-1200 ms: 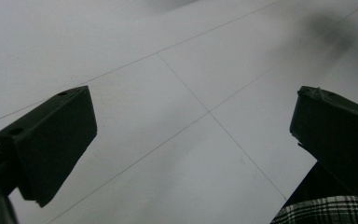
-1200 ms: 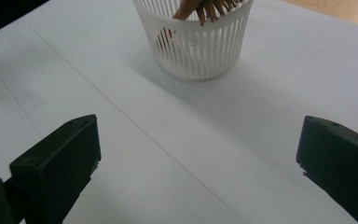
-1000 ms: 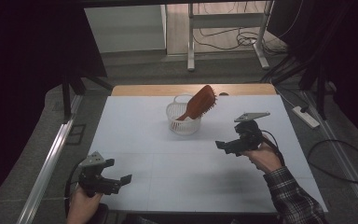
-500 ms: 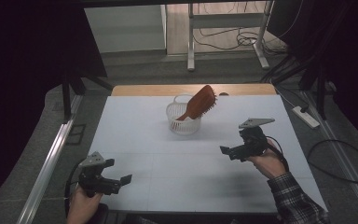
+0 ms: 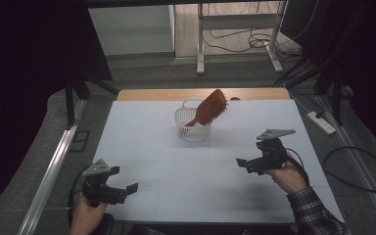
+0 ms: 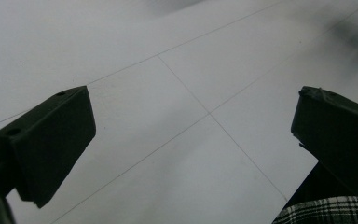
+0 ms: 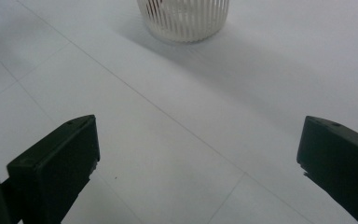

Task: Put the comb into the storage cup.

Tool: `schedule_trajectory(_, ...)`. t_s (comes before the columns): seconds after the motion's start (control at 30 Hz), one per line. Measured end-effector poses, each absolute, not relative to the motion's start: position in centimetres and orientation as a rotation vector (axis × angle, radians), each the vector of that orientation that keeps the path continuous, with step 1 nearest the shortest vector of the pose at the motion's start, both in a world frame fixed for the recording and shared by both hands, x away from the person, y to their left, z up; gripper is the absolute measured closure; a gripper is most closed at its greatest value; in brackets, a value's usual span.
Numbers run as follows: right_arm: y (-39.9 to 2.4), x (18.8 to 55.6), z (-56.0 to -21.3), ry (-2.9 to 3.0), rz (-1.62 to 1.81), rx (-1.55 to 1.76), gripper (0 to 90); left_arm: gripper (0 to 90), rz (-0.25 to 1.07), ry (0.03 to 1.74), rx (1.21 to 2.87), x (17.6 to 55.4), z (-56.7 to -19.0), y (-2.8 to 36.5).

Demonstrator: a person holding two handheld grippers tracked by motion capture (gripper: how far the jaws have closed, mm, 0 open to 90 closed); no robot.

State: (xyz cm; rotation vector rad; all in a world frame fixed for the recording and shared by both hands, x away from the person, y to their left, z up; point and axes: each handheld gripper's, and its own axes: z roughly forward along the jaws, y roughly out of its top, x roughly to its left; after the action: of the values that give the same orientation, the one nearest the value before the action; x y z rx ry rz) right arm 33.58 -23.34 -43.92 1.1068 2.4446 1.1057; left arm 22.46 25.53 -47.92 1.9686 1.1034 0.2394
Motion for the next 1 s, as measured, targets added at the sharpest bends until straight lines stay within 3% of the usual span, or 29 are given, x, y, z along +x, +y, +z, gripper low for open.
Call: schedule_trajectory(1.0,-26.5,31.0,-44.3,2.418,1.092,1.153,0.0,0.0,0.245,1.104,1.976,22.5,-47.9,25.5)
